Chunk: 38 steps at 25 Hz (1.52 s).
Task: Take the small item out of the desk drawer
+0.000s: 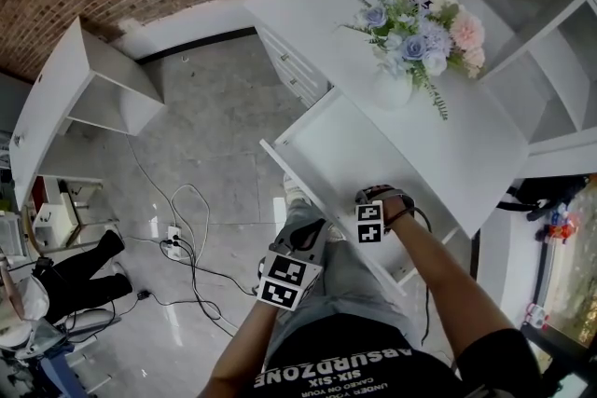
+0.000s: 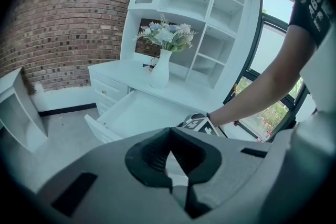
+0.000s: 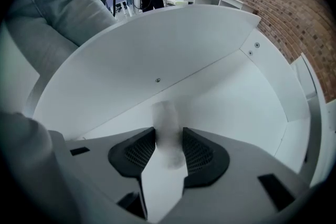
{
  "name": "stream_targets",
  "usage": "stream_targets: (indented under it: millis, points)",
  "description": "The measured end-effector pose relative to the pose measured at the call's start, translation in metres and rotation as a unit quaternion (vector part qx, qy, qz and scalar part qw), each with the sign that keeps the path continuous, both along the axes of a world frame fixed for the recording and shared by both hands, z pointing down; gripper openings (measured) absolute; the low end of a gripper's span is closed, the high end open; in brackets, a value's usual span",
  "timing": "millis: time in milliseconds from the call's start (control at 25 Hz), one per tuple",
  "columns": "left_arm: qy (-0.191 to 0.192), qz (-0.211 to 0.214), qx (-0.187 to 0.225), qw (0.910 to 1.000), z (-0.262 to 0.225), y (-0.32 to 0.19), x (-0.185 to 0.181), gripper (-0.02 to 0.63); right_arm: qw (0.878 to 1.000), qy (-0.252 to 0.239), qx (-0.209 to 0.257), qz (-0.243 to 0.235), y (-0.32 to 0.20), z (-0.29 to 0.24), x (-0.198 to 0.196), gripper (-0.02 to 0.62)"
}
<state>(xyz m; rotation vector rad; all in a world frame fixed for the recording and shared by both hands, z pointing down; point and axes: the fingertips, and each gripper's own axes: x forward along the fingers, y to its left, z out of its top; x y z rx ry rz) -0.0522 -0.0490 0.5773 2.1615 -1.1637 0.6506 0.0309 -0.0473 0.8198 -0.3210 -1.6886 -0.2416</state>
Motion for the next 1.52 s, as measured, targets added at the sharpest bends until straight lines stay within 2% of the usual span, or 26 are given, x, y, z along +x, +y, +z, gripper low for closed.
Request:
stream_targets:
  millis: [840, 1200, 1520]
  points:
    - [-0.009, 0.004, 0.02, 0.9998, -0.013, -0.009, -0.001, 0.006, 0.996, -0.031, 0.006, 0.088, -0.014, -0.035, 0.01, 0.147]
    - [-0.008, 0.006, 0.024, 0.9997, -0.017, -0.006, -0.002, 0.006, 0.989, -0.048, 0.008, 0.141, -0.017, -0.05, 0.014, 0.147]
    - [-0.006, 0.016, 0.033, 0.9993, -0.025, -0.009, -0.001, 0.006, 0.984, -0.062, 0.014, 0.168, -0.015, -0.068, 0.016, 0.147]
